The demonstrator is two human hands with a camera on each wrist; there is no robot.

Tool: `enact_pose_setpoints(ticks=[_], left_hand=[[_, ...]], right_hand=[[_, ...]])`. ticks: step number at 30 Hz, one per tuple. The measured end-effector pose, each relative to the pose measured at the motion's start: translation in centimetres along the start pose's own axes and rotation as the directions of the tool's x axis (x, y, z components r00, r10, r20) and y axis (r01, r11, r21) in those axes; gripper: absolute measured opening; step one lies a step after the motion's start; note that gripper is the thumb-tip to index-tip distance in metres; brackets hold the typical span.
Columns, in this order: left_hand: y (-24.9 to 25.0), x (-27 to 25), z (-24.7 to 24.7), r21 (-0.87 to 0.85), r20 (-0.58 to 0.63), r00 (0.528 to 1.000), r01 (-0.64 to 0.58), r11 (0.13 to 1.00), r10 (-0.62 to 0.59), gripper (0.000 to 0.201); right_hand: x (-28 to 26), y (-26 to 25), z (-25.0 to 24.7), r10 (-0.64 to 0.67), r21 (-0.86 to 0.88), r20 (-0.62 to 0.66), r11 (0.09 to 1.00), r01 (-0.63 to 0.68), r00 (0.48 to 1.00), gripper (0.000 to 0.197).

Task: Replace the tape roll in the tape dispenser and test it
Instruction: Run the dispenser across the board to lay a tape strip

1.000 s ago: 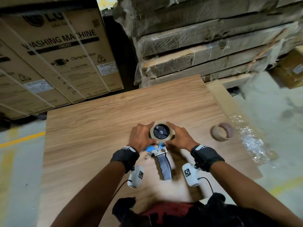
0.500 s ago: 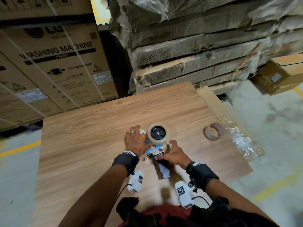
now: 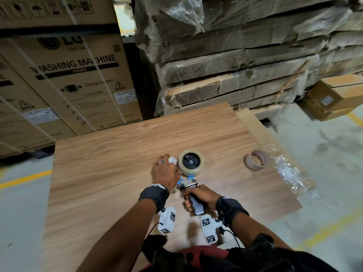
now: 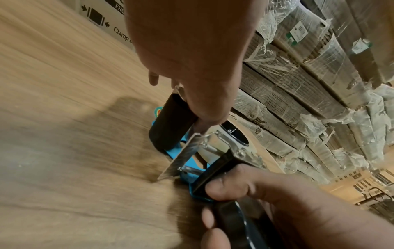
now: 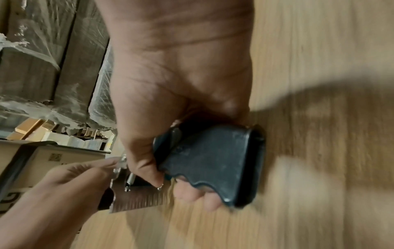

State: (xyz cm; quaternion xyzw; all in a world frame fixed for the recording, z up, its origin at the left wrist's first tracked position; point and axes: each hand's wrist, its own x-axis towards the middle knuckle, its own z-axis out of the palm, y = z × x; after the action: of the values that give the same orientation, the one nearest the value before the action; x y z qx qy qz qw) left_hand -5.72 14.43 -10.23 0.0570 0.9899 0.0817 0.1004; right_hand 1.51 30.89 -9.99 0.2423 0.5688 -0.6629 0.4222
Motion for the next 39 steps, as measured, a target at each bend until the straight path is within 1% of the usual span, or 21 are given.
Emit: enact_pose_setpoints(ticks=[2,5,9,12,17,21,24,28,31,36,39], left_hand=[[0.0,-0.1,-0.1,0.005,-0.009,1.000,-0.007,1.000,0.007,0.033],[0.1,-0.1,0.0,-0.003,-0.009,1.000,-0.019,1.000,0.019,0.034],[0.0,-0.3,-0.1,0.024,0.004,0.999,-0.038,0.999,0.037,0.032],[0.0,-0.7,-0.1,0.044,-0.011,0.998,-0.061,0.997,0.061,0.032],[-0.3,-1.7,0.4,0.057,-0.055,0.995,-0.085,0.995,0.089,0.029],[-0.8,-3.1,0.8,-0.012,-0.173,0.976,-0.136,0.991,0.132,0.019],[-1.0,-3.6,1.4,-0.061,-0.185,0.975,-0.135,0.989,0.122,0.017],[-1.9,-3.3,2.7,-0.207,-0.211,0.963,-0.214,0.955,0.170,0.020],[-1.8,-3.3,2.9,-0.299,-0.239,0.956,-0.239,0.924,0.170,0.013],[-1.8,-3.7,2.6,-0.311,-0.272,0.943,-0.275,0.910,0.192,0.007],[-2.1,-3.6,2.3,-0.285,-0.234,0.943,-0.299,0.911,0.236,0.010]], right_hand=[[0.2,0.1,0.1,0.006,0.050,0.023,0.999,-0.007,1.000,0.023],[0.5,0.4,0.3,-0.030,0.031,-0.026,0.999,0.030,0.999,0.023],[0.5,0.8,0.6,-0.070,-0.009,-0.105,0.998,0.069,0.992,0.031],[0.4,1.0,0.9,-0.099,-0.023,-0.141,0.995,0.096,0.985,0.035],[0.8,1.1,0.9,-0.106,-0.034,-0.181,0.994,0.102,0.978,0.030],[1.0,1.3,1.0,-0.113,-0.021,-0.186,0.994,0.111,0.976,0.030],[1.3,1.5,0.9,-0.127,-0.032,-0.195,0.992,0.123,0.973,0.028],[1.4,1.6,0.8,-0.150,-0.035,-0.187,0.989,0.146,0.971,0.028],[1.5,1.7,0.7,-0.158,-0.034,-0.181,0.987,0.154,0.971,0.028],[1.6,1.7,0.5,-0.149,-0.039,-0.181,0.989,0.145,0.972,0.029],[1.8,1.8,0.5,-0.136,-0.036,-0.169,0.991,0.131,0.976,0.026]])
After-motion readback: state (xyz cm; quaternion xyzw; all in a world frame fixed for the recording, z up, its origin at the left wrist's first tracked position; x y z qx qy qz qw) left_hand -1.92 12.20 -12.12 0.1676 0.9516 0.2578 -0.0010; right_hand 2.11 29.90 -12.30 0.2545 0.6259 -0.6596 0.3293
